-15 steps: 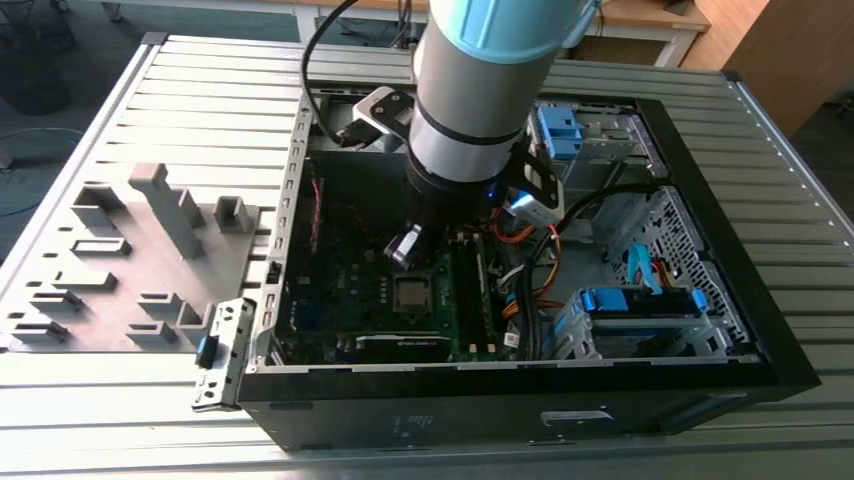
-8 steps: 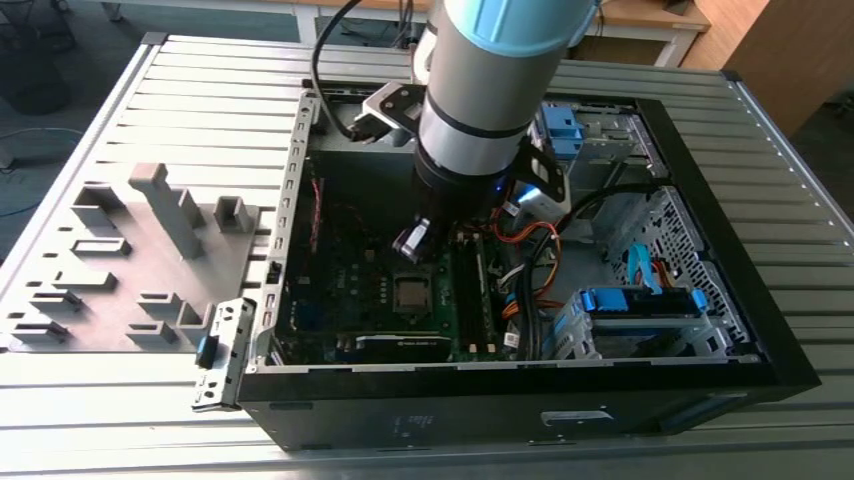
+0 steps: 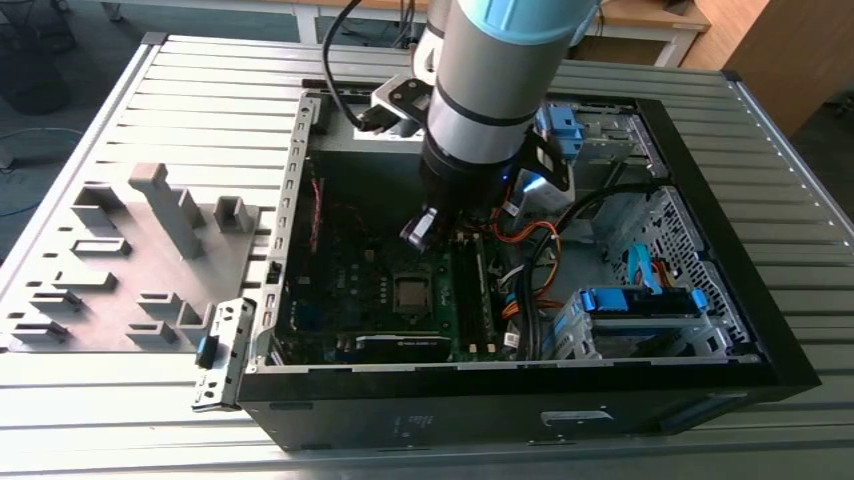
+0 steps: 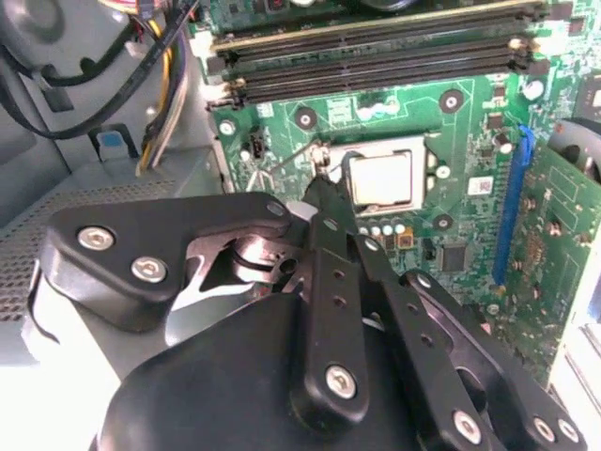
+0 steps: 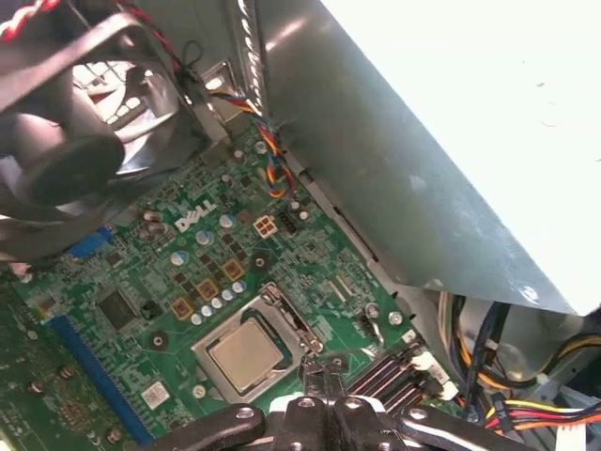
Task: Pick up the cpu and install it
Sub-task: 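Install the first cpu locking lever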
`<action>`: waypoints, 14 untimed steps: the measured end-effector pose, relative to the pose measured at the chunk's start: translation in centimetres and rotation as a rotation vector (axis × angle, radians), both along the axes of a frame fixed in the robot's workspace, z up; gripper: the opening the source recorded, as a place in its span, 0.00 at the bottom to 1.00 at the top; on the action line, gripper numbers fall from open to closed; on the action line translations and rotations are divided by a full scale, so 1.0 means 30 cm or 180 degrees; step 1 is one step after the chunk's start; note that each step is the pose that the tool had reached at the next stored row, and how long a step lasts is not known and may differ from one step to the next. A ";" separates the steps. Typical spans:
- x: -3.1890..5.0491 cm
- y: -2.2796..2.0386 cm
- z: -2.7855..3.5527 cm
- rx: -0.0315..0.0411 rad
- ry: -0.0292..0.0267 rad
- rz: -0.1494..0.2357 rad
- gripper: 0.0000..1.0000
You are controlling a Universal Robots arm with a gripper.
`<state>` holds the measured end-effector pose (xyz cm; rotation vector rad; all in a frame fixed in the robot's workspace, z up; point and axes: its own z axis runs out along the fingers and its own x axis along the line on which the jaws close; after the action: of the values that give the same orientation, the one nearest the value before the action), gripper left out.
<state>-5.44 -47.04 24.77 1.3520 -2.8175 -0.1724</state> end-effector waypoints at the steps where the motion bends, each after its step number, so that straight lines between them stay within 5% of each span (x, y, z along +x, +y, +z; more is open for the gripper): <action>1: 0.005 0.001 0.000 0.0000 0.0000 0.0002 0.11; 6: 0.025 0.012 0.000 0.0000 0.0000 0.0010 0.11; 14: 0.047 0.051 0.000 0.0000 0.0000 0.0015 0.11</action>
<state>-4.02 -45.50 24.77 1.3584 -2.8141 -0.1723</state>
